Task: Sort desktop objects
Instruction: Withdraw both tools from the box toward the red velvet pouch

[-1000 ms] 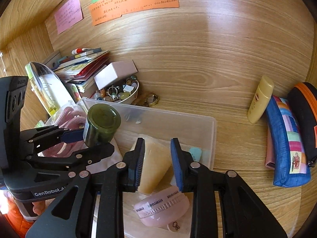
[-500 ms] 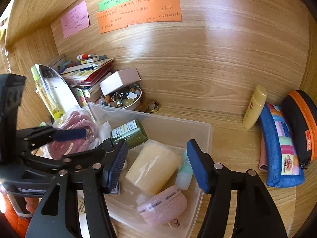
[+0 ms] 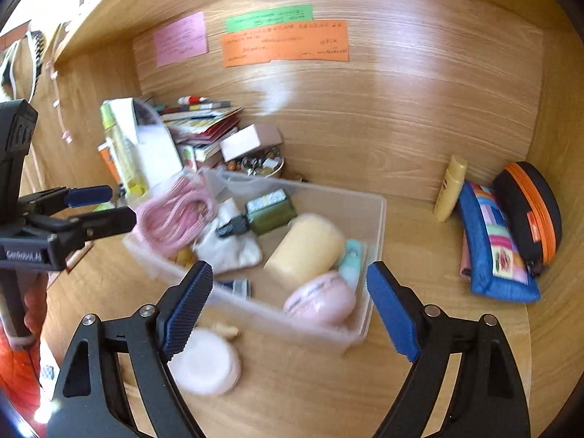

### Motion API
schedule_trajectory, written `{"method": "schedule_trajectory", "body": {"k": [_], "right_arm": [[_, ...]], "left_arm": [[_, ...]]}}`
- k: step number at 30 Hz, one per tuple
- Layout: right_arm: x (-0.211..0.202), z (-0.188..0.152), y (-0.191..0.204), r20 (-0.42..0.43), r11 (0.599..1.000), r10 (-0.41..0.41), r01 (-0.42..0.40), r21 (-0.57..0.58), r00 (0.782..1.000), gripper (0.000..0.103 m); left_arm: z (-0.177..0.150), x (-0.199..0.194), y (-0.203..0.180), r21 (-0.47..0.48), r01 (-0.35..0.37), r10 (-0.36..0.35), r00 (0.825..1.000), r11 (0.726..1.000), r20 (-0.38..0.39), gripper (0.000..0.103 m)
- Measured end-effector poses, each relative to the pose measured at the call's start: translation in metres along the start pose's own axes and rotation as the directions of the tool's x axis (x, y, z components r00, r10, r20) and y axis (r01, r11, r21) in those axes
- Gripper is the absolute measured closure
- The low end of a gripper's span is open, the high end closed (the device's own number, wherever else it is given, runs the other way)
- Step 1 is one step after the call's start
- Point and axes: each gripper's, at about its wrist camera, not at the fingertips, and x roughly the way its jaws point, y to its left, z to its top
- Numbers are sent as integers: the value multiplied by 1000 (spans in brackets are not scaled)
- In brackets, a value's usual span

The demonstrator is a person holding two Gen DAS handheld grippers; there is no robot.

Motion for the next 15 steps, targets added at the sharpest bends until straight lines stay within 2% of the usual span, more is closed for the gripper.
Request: {"method": "schedule_trajectory", "body": {"k": [7, 11, 15], "right_arm": [[-13, -34, 22, -37, 1000, 24, -24, 1, 999, 15], [-18, -53, 32, -51, 999, 48, -47, 18, 998, 15], [-25, -72, 46, -28, 999, 52, -53, -6, 998, 16]], "left_arm": [[-49, -13, 15, 6, -78, 78, 996, 997, -43, 7], [-74, -17, 22, -8, -83, 82, 993, 997, -88, 7], [-99, -27, 24, -10, -82, 80, 991, 997, -111, 7]]}}
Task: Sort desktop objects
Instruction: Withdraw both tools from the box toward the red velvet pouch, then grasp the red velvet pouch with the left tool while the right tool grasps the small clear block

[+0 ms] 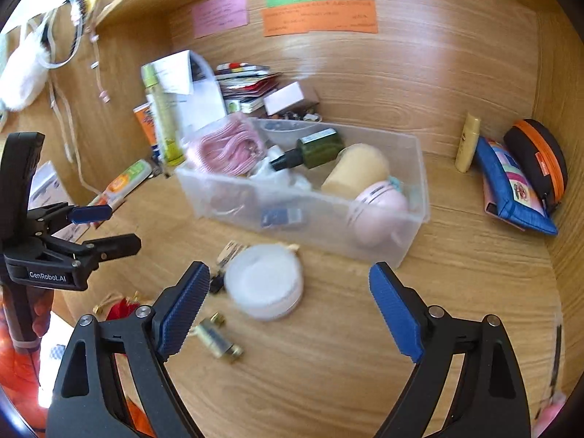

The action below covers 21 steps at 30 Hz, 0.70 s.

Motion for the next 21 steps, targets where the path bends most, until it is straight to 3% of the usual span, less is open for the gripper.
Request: {"method": "schedule_trajectory", "body": {"k": [11, 21], "right_arm": [[11, -39, 23, -61, 999, 44, -44, 0, 997, 18], [23, -53, 34, -111, 998, 49, -53, -30, 993, 53]], "left_arm": [[-44, -6, -22, 19, 62, -61, 997, 998, -48, 7], [-55, 7, -41, 116, 53, -47, 997, 992, -57, 7]]}}
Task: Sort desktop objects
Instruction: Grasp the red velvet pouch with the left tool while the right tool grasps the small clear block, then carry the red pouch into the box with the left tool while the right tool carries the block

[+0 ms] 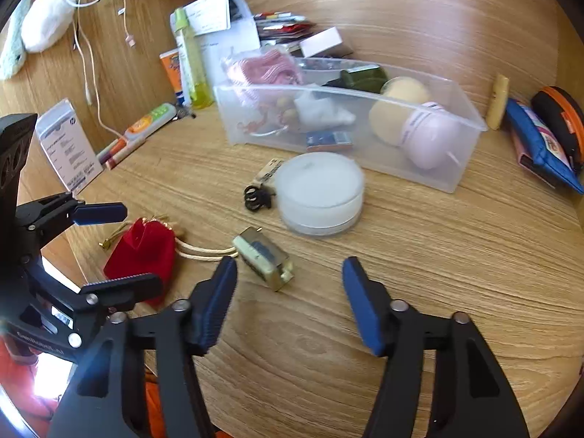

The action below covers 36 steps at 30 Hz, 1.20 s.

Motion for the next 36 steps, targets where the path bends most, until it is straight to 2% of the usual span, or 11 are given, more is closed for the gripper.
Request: {"method": "schedule_trajectory", "body": {"k": [5, 8, 10, 12, 14, 15, 16, 19, 25, 36], "right_arm": [[13, 2, 6, -30, 1000, 9, -9, -17, 1000, 63], [16, 4, 10, -29, 999, 9, -10, -33, 1000, 73], [18, 6, 12, -34, 999, 18, -20, -39, 999, 78], [19, 6, 13, -34, 999, 20, -22, -44, 999, 86], [20, 7, 13, -35, 999, 27, -28, -46, 999, 88], [19, 7, 13, -36, 999, 31, -33, -43, 999, 88], [19, 7, 12, -35, 999, 36, -37, -38, 999, 88], [15, 8, 10, -27, 999, 43, -43, -25, 999, 88], [-4, 14, 1, 18, 999, 43, -43, -7, 999, 88], [-35, 40, -19, 115, 1000, -7, 6, 7, 993, 88]], "left_arm": [[-1, 5, 5, -7, 17, -17, 1000, 1000, 10, 7], [0, 7, 9, -29, 30, -29, 999, 999, 20, 13], [0, 7, 9, -24, 20, -20, 999, 999, 31, 25], [1, 7, 9, -17, 13, -12, 999, 1000, 38, 30], [2, 6, 11, -24, 14, -13, 999, 1000, 48, 41], [3, 6, 12, -27, 11, -9, 999, 1000, 51, 51], [4, 6, 14, -34, 10, -8, 999, 999, 53, 56], [8, 7, 22, -72, 41, -36, 998, 997, 59, 59], [13, 2, 30, -117, 45, -35, 996, 992, 86, 62], [48, -30, 42, -131, 38, -8, 976, 991, 217, 62]]}}
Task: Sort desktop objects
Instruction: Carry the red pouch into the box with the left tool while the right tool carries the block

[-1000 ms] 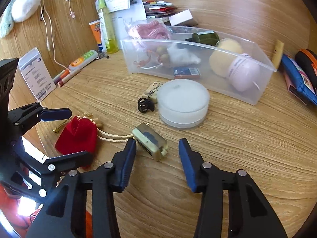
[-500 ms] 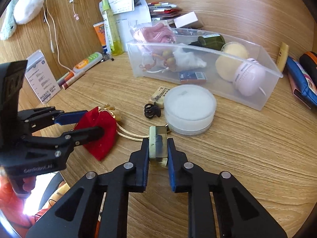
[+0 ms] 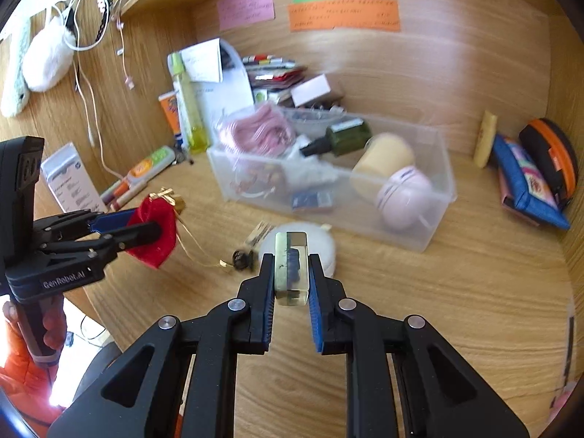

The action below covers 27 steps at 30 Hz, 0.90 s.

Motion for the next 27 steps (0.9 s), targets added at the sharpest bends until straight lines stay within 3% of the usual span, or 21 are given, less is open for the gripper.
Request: {"method": "schedule_trajectory", "body": {"k": [10, 17, 27], "right_arm": [[-8, 33, -14, 69, 999, -30, 32, -23, 997, 88], [-1, 60, -24, 95, 998, -39, 43, -39, 995, 88], [23, 96, -35, 104, 998, -25, 30, -47, 994, 88]], "left_arm": [[46, -9, -8, 30, -18, 14, 992, 999, 129, 62], [78, 2, -16, 72, -44, 31, 986, 996, 166, 62], [124, 25, -22, 75, 23, -37, 981, 997, 191, 62]]}}
